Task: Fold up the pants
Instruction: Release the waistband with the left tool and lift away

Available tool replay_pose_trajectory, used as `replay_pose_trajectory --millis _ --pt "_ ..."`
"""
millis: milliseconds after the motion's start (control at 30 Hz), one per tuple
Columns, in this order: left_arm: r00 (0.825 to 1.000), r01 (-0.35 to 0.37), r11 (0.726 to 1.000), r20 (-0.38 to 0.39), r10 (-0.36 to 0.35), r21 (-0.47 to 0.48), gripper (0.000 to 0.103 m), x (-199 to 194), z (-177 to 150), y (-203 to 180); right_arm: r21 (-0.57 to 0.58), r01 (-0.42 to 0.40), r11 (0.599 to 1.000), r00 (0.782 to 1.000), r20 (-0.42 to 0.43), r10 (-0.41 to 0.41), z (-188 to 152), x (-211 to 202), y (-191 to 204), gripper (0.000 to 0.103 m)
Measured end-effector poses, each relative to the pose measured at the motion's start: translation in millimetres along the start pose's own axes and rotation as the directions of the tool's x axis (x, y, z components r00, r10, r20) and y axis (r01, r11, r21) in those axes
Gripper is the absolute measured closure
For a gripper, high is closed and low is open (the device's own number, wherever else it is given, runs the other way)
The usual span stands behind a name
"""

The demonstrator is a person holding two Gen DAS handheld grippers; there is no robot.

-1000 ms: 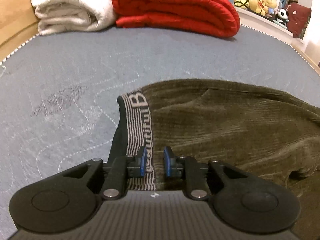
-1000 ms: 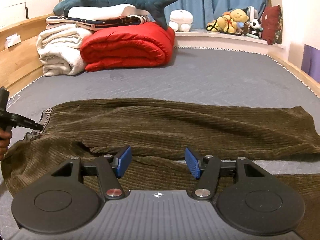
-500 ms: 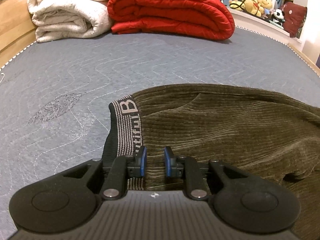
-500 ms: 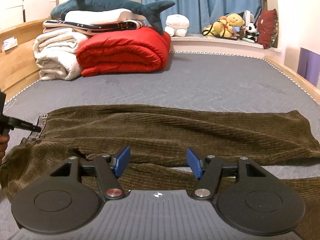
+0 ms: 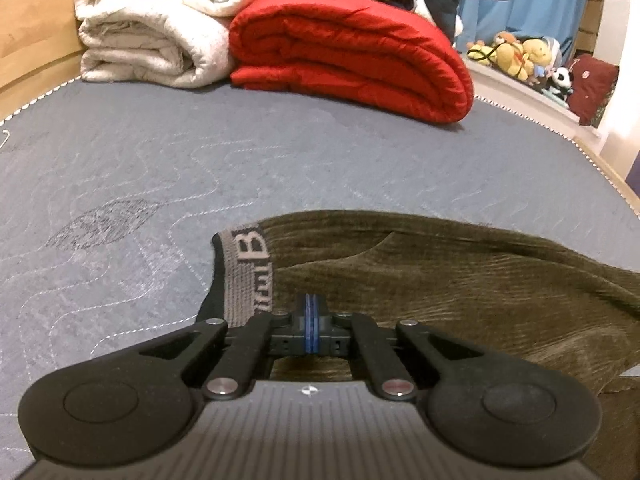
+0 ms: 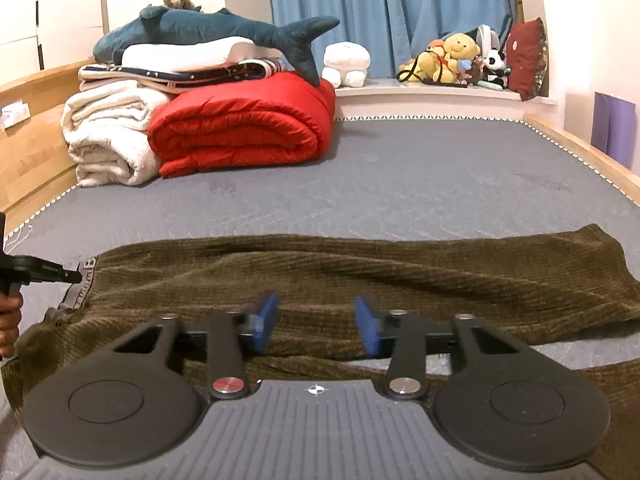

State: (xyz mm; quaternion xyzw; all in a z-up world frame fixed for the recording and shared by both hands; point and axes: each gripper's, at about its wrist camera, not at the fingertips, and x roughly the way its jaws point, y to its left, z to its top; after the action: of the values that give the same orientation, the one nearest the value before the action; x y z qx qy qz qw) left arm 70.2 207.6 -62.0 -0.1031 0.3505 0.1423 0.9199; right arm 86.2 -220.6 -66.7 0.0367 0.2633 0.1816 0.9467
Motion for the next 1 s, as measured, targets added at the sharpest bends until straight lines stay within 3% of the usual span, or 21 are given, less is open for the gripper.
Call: replay_pose_trajectory --millis 67,267,333,400,567,633,733,767,800,900,1000 --pt "1.000 0.006 1.000 0.013 -0.006 0.007 0.102 0 0 -3 0.019 0.003 1.000 1.000 0.010 -0.003 2 -1 -2 0.079" --pt "1.000 0.026 1.000 0.007 -0.026 0.015 0.102 3 -1 -9 0.104 0.010 0.995 1.000 -0.008 -0.009 10 3 -8 0.079" --pt "0.999 0.048 0.999 -0.011 -0.049 -0.006 0.102 4 3 -6 0.138 0.021 0.990 0.999 -0.036 -0.016 13 4 -9 0.073" --pt "0.998 0.056 0.998 -0.022 -0.057 -0.010 0.102 8 14 -4 0.204 0.011 0.979 0.998 -0.066 0.002 15 3 -13 0.061" --pt "1.000 0.016 0.996 -0.027 -0.014 0.087 0.098 33 47 -11 0.226 0.006 0.974 0.997 -0.070 0.010 19 -2 -16 0.061" --pt "0.999 0.019 0.994 -0.043 -0.014 0.110 0.091 49 59 -14 0.224 0.001 0.974 0.997 -0.071 0.015 20 -5 -19 0.061" --pt "0.998 0.014 0.986 -0.059 -0.004 0.167 0.050 74 72 -21 0.227 0.007 0.974 0.997 -0.072 0.010 22 -8 -26 0.060" --pt "0.997 0.024 0.983 -0.076 -0.010 0.181 0.031 84 76 -23 0.228 0.015 0.974 0.997 -0.074 0.002 22 -9 -29 0.060" --pt "0.996 0.031 0.981 -0.090 -0.014 0.190 0.025 93 78 -24 0.231 0.024 0.973 0.997 -0.077 -0.006 22 -9 -32 0.059" --pt "0.990 0.055 0.974 -0.142 -0.023 0.221 0.019 120 81 -27 0.248 0.052 0.967 0.996 -0.086 -0.031 22 -11 -45 0.059" --pt "0.976 0.129 0.964 -0.203 -0.081 0.233 0.019 139 79 -28 0.260 0.076 0.963 0.994 -0.094 -0.053 21 -13 -56 0.059"
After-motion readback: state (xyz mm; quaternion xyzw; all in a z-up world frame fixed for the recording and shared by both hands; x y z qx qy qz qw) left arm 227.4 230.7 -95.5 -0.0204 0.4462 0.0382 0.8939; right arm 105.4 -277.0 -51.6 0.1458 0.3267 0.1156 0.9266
